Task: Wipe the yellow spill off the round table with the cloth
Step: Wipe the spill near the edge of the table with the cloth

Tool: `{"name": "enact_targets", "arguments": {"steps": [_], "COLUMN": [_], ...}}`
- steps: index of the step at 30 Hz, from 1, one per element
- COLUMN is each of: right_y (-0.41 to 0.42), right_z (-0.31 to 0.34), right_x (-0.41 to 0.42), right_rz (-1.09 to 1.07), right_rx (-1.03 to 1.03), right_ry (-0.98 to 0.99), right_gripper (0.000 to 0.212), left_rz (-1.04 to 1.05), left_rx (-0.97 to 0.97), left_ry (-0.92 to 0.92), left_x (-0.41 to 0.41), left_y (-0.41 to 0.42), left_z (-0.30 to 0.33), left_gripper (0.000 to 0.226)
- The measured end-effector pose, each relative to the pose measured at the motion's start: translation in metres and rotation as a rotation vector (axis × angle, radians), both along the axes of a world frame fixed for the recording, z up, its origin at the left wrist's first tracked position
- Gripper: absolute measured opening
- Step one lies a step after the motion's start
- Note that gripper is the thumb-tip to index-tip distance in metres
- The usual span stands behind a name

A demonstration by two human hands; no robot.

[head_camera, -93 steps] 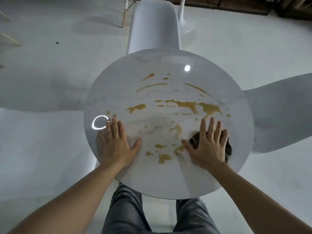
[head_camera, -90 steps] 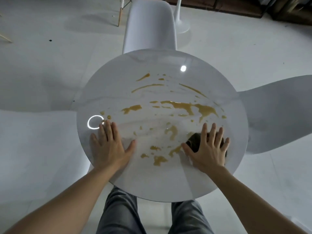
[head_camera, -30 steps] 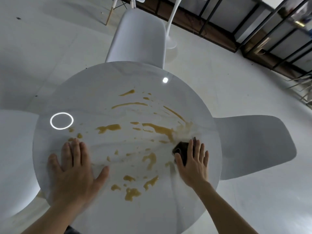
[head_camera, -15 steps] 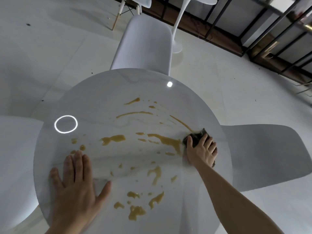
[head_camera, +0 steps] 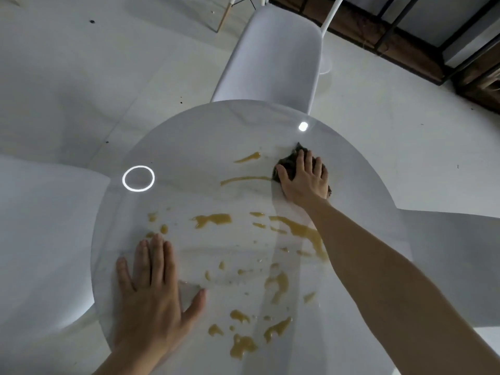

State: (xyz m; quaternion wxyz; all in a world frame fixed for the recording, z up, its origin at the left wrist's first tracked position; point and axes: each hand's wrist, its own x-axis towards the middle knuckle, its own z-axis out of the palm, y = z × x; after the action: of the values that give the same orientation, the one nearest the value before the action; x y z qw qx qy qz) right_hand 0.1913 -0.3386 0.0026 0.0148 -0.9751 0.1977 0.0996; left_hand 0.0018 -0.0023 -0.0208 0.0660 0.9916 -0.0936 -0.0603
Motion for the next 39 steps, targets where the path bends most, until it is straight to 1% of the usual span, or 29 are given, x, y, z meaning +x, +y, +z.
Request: {"name": "enact_targets", "arguments": {"steps": [3,10,16,20,24,28,31,34,39], "right_y": [0.028,0.100,0.181,0.187,0.143,0.059,-0.001,-0.046,-0.083], "right_z": [0.000,0.004,0.003,0.003,0.005,0.006,0.004,0.004,0.006], "right_x": [0.021,0.045,0.029,0.018,0.012,-0.012,-0.051,-0.097,-0.162], "right_rz": [0.115,0.327,0.536,0.563,0.452,0.197,0.016,-0.141,-0.329], "right_rx": [0.018,0.055,0.066,0.039,0.007,-0.020,-0.030,-0.016,-0.038], "right_ry": [0.013,0.028,0.046,0.045,0.044,0.017,0.026,0.037,0.024], "right_gripper": [0.094,0.093,0.093,0.093,0.094,0.094,0.094,0.094,0.095], "left_rz": [-0.010,-0.021,-0.025,-0.035,-0.025,-0.036,-0.029,-0.018,-0.003], "left_rx": [0.017,0.034,0.029,0.027,0.017,0.027,0.032,0.017,-0.010], "left_ry": [0.017,0.037,0.017,0.023,0.016,0.010,0.027,0.050,0.067], "left_x": [0.000,0.000,0.000,0.000,0.000,0.000,0.000,0.000,0.000], "left_y": [0.001,0.001,0.003,0.007,0.006,0.005,0.005,0.005,0.003], "left_z": [0.005,0.009,0.001,-0.004,-0.009,-0.012,-0.010,-0.005,-0.002], "left_gripper": [0.110,0.109,0.108,0.110,0.107,0.113,0.112,0.107,0.108]}}
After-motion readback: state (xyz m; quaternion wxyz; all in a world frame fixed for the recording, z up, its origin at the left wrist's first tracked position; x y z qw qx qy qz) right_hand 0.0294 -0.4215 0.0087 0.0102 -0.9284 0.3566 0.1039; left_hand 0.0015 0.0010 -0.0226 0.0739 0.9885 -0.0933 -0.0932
